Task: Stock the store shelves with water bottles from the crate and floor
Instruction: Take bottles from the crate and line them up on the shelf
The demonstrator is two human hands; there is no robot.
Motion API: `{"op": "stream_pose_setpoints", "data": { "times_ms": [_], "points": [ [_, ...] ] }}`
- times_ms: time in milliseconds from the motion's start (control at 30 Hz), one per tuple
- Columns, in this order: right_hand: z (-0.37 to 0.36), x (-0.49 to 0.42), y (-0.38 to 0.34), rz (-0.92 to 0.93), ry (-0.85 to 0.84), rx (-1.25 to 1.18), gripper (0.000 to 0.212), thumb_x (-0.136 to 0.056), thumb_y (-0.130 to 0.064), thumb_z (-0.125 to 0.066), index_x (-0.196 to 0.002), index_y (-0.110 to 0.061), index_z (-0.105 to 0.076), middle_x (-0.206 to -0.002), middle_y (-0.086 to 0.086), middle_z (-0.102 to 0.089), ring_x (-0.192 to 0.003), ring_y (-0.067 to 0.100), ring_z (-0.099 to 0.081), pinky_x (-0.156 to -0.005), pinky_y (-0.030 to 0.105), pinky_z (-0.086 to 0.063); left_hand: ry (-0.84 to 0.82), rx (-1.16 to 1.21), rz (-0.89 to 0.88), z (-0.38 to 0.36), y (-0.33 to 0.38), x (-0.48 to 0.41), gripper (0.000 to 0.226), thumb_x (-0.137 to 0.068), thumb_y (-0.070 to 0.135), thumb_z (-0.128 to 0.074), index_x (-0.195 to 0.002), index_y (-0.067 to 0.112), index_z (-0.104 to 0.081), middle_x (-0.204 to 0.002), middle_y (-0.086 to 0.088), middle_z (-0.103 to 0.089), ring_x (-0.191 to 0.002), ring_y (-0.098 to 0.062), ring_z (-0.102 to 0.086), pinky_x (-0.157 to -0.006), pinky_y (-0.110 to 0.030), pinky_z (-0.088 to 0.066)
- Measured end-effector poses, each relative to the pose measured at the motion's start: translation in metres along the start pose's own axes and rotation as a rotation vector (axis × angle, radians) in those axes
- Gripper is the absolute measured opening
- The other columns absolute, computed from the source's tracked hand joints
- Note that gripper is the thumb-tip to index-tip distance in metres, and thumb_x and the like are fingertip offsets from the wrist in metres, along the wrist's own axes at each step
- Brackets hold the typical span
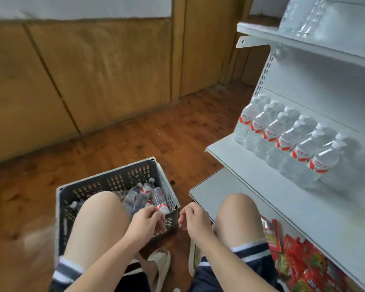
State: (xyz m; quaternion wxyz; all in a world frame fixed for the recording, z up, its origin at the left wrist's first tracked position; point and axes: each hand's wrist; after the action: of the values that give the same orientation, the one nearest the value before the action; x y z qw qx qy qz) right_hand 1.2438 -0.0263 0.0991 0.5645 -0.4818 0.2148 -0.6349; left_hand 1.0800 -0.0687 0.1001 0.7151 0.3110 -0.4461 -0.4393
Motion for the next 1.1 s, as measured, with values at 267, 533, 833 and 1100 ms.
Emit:
{"op": "stream_pose_setpoints", "data": {
  "times_ms": [267,533,833,1100],
  "points": [
    [-0.046,-0.012,-0.032,0.106,-0.237,-0.037,0.028,-0.108,-0.032,-0.039,-0.1,-0.023,-0.064,-0.078,0.0,-0.071,-0.078,0.017,-0.07,-0.078,0.033,-0.062,0.163,0.105,0.08,0.026,-0.028,0.021,0.026,-0.106,0.012,-0.047,-0.093,0.005,-0.068,-0.074,-0.008,-0.077,-0.071,-0.027,-0.072,-0.073,-0.039,-0.062],
    [-0.094,-0.04,-0.047,0.085,-0.467,-0.071,0.023,-0.105,-0.025,-0.045,-0.094,-0.018,-0.063,-0.073,0.005,-0.072,-0.069,0.02,-0.07,-0.076,0.039,-0.062,0.387,0.149,0.238,0.062,-0.073,0.045,0.025,-0.106,0.004,-0.042,-0.106,0.011,-0.066,-0.082,-0.008,-0.078,-0.067,-0.023,-0.07,-0.067,-0.032,-0.058],
    [-0.13,-0.041,-0.041,0.071,-0.677,0.062,0.016,-0.102,-0.021,-0.048,-0.095,-0.017,-0.062,-0.077,0.008,-0.073,-0.061,0.016,-0.065,-0.063,0.028,-0.058,0.484,0.197,0.349,0.088,-0.09,0.059,0.025,-0.101,0.0,-0.048,-0.108,0.014,-0.067,-0.099,-0.004,-0.076,-0.08,-0.023,-0.075,-0.061,-0.024,-0.054],
    [-0.15,-0.046,-0.03,-0.01,-0.708,0.159,0.015,-0.103,-0.027,-0.048,-0.101,-0.022,-0.061,-0.083,0.008,-0.073,-0.063,0.014,-0.064,-0.058,0.022,-0.051,0.399,0.218,0.477,0.09,-0.145,0.032,0.022,-0.099,0.003,-0.05,-0.107,0.016,-0.065,-0.1,-0.004,-0.077,-0.079,-0.022,-0.075,-0.065,-0.026,-0.052]
  ]
}}
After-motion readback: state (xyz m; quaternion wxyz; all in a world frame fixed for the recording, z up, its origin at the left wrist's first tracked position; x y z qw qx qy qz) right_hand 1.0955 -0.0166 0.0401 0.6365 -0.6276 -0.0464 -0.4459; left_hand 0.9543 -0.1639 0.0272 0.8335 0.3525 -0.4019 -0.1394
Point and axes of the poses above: each hand's wrist, its own x-axis away from the middle knuckle, its own z-axis out of the back of the hand, y = z × x
